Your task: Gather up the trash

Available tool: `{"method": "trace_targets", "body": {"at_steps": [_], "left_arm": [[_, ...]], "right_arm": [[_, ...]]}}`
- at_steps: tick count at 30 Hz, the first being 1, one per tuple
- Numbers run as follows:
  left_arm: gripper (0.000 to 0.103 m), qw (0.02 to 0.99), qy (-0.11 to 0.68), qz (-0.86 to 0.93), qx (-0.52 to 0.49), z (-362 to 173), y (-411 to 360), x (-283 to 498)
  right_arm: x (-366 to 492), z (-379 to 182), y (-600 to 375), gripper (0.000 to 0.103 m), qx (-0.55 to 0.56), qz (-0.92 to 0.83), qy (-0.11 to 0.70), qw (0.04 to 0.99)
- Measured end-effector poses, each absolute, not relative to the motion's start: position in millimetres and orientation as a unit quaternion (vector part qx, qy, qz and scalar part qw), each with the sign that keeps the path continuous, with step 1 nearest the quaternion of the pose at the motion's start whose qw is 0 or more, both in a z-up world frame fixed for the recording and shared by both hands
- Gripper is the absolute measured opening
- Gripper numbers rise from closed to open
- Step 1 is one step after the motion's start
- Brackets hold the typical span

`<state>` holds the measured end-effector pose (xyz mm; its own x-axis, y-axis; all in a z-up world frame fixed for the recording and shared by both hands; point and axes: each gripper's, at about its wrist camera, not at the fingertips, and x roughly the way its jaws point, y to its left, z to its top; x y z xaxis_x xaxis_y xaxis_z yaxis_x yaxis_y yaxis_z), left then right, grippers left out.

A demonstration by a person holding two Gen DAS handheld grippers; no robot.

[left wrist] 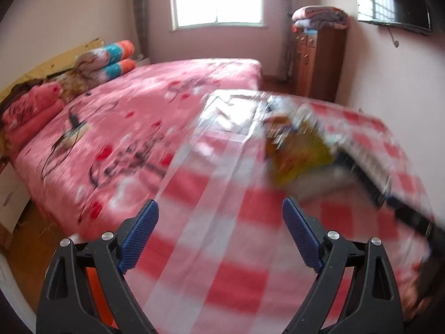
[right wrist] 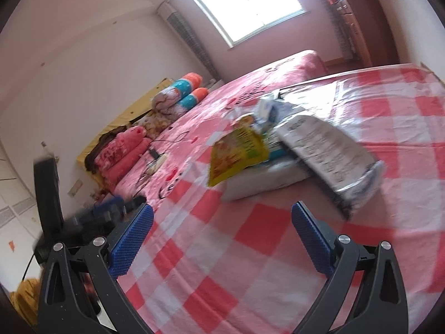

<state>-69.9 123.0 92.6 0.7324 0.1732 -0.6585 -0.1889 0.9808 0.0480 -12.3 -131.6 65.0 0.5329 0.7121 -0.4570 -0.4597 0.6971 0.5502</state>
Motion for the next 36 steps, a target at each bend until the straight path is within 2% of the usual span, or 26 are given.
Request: {"method": "trace_targets", "body": {"at_steps": [5, 9, 17, 25, 26, 27, 29, 36], "left_arm": [[0.091, 0.929, 0.366, 0.057, -0.020, 117, 97, 8], [0.091, 0.912, 0.408, 0.032, -0.026, 119, 79, 89], [0.091, 0.866, 0.498, 0.041, -0.009, 78, 57, 206], [0.090, 0.843, 0.533, 0.068, 0.012, 46, 54, 253], [0.086, 0.841, 0.537, 0.070, 0.017, 42, 53, 256], [0.076, 0.838, 0.541, 0.071, 0.018, 40, 53, 258], [0.066, 0.830, 0.554, 0.071, 0.011, 33, 54, 259], [0.065, 0.835, 0.549, 0.046, 0.015, 32, 45, 241]], "right_arm": [[0, 62, -146, 0.098, 0.195, 0.314, 0.363, 0.856], [10, 56, -161, 0.098, 0.217, 0.301, 0.375, 0.849], [16, 51, -189, 0.098, 0.240, 0.283, 0.372, 0.851], [19, 46, -203, 0.098, 0.256, 0.278, 0.375, 0.846], [19, 45, -205, 0.098, 0.257, 0.277, 0.376, 0.846], [19, 45, -206, 0.098, 0.258, 0.277, 0.376, 0.846], [16, 45, -210, 0.098, 0.258, 0.275, 0.377, 0.846], [15, 46, -225, 0.098, 0.266, 0.256, 0.373, 0.851]]}}
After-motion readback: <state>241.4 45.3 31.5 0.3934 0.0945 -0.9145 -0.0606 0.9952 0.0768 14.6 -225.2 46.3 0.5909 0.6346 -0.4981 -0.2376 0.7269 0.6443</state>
